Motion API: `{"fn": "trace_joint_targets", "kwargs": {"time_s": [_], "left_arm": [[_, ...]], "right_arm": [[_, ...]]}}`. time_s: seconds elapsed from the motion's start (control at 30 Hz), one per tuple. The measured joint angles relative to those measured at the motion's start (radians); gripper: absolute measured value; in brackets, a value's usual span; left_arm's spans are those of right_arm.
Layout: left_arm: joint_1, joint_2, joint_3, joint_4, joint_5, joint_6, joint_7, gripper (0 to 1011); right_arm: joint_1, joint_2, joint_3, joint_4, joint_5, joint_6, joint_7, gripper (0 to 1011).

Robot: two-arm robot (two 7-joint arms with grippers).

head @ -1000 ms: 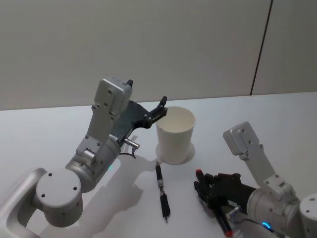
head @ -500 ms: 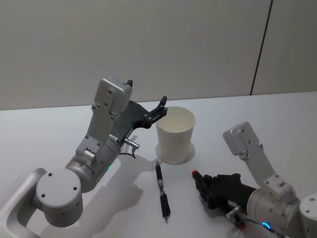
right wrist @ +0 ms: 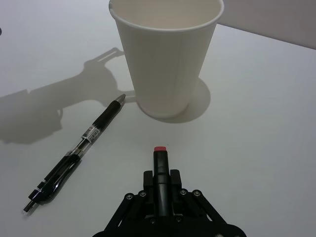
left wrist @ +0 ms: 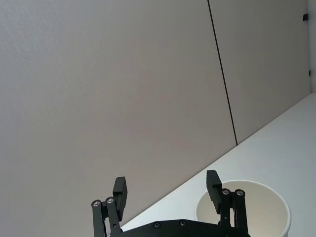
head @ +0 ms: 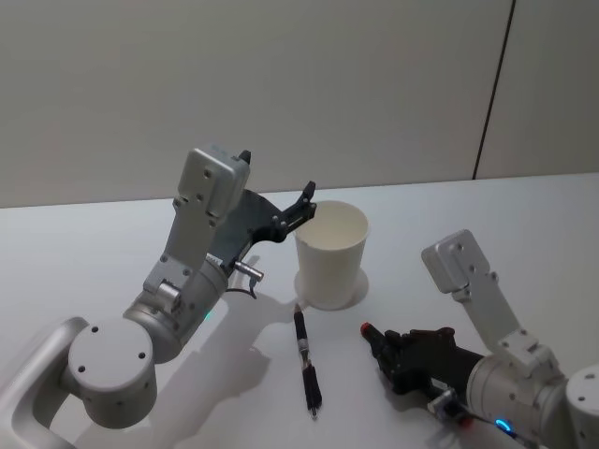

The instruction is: Place the pen into the pen holder.

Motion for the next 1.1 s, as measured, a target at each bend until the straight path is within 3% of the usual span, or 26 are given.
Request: {"fn": "trace_joint_targets", "kwargs": {"time_s": [0.53,1.1], "left_arm": [[0.0,0.0,0.0,0.0,0.0,0.0,0.0,1001],[0.0,0.0,0.0,0.0,0.0,0.0,0.0,1001]], "right_arm": [[0.007,0.001,-0.001,0.004,-0.012,0.0,0.013,185],[0.082,0.035,0.007,-0.014,-0.182,0.004,0.111,185]]}}
